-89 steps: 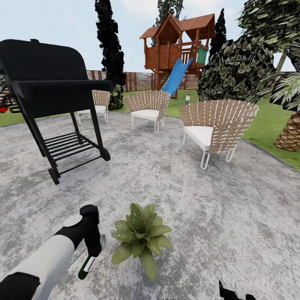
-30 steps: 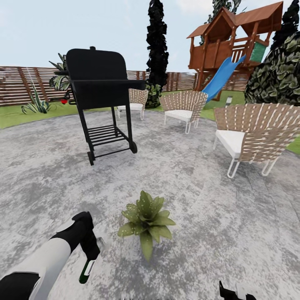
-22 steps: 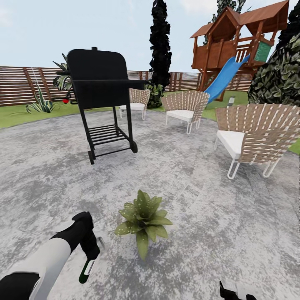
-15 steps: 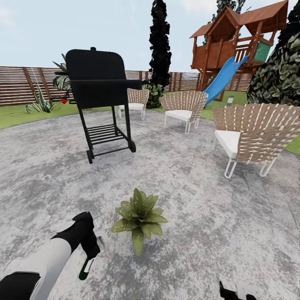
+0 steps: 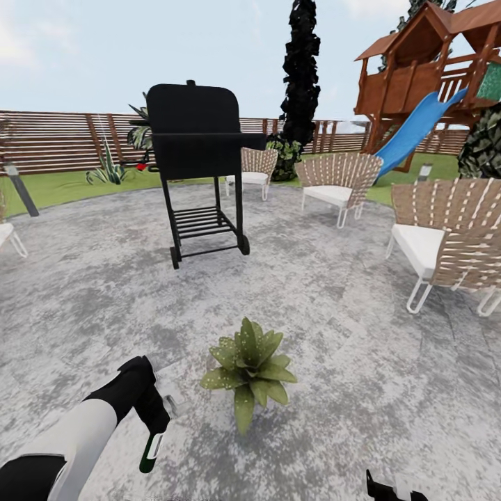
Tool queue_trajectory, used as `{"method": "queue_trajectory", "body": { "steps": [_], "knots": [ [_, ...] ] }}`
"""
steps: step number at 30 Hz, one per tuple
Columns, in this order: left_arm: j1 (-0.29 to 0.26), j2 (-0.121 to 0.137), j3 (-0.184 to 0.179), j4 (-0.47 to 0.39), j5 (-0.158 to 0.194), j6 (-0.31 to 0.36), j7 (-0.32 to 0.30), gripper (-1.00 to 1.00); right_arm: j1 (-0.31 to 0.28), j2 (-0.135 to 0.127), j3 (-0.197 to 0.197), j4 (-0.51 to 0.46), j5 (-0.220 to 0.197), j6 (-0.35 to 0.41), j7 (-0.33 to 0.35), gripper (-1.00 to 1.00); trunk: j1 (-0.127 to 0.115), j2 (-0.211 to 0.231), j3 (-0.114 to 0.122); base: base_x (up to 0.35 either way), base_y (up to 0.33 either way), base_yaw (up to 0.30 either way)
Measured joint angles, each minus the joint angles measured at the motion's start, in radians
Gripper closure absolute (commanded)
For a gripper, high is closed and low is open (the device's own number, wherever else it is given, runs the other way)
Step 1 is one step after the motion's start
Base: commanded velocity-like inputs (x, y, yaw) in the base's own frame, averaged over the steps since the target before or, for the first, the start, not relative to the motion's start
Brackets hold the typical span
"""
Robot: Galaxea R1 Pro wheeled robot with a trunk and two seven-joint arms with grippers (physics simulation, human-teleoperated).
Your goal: Pick up the pesticide atomizer in the garden and spray insectifuge to fully cover both potted plants in the garden.
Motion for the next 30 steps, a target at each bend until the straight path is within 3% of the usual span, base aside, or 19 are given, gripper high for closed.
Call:
{"method": "queue_trajectory", "body": {
  "steps": [8,22,25,30],
  "knots": [
    [0.000,-0.003,0.000,0.000,-0.001,-0.001,0.002,1.00,0.000,0.000,0.000,0.000,0.000,0.000,0.000,-1.00,0.000,0.000,0.000,0.010,-0.012,0.161],
    [0.000,-0.006,0.000,0.001,-0.001,-0.002,0.004,1.00,0.000,-0.002,0.000,0.002,0.000,-0.001,0.000,-1.00,0.000,0.000,0.000,0.063,-0.224,0.001],
    [0.065,0.007,0.001,-0.001,-0.003,-0.002,0.006,1.00,0.000,-0.002,0.000,0.001,0.000,0.000,0.000,-1.00,0.000,0.000,0.000,-0.214,-0.194,0.000],
    [0.082,0.009,0.004,-0.014,0.000,-0.002,0.025,1.00,0.000,-0.002,0.000,0.001,0.000,0.000,0.000,-1.00,0.000,0.000,0.000,-0.090,-0.172,0.000]
  ]
}}
